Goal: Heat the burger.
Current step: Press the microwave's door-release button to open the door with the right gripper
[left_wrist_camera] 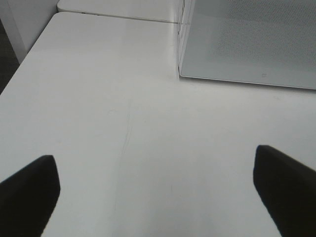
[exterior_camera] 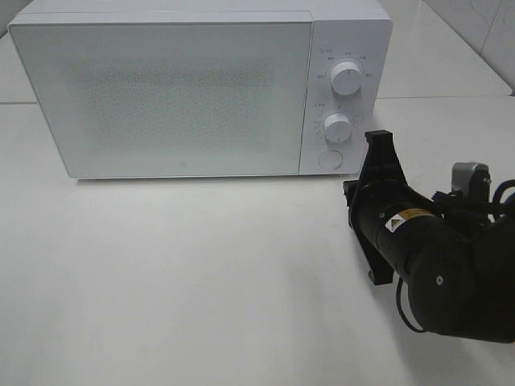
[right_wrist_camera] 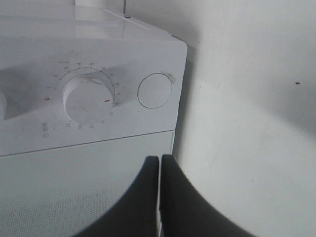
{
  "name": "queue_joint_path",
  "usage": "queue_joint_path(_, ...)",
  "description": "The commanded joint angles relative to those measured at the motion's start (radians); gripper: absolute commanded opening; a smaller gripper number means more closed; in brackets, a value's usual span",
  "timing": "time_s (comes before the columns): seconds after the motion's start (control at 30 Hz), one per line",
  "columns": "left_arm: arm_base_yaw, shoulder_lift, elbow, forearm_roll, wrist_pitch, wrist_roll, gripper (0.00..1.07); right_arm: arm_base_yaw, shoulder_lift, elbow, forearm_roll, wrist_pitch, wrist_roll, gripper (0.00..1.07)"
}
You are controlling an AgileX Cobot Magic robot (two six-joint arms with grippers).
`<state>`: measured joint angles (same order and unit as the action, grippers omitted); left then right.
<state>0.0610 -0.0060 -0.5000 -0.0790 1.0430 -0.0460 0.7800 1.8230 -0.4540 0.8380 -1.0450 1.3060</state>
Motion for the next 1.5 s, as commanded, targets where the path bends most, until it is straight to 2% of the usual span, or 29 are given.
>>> queue_joint_path(0.03,-0.005,-0.024,0.001,0.004,-0.009,0.0,1.0,-0.021,0.018,-0.032,-0.028,0.023,0.013,0.0)
queue_joint_path(0.27,-0.005,-0.024,0.001,0.003,-0.009,0.0,1.0,-0.087,0.093,-0.121,-0.082,0.057,0.02,0.0)
queue_joint_path(0.73,-0.005,-0.024,0.001,0.003,-0.009,0.0,1.0,-0.209,0.203,-0.234,-0.202,0.094,0.096,0.0)
queue_joint_path(1.0,-0.005,-0.024,0.001,0.003,-0.009,0.0,1.0,-0.242,0.267,-0.319,-0.23,0.104,0.097,0.0)
queue_joint_path(1.5,-0.005,-0.024,0.001,0.003,-0.009,0.0,1.0,-0.277,0.314,-0.397,-0.233,0.123,0.069,0.0)
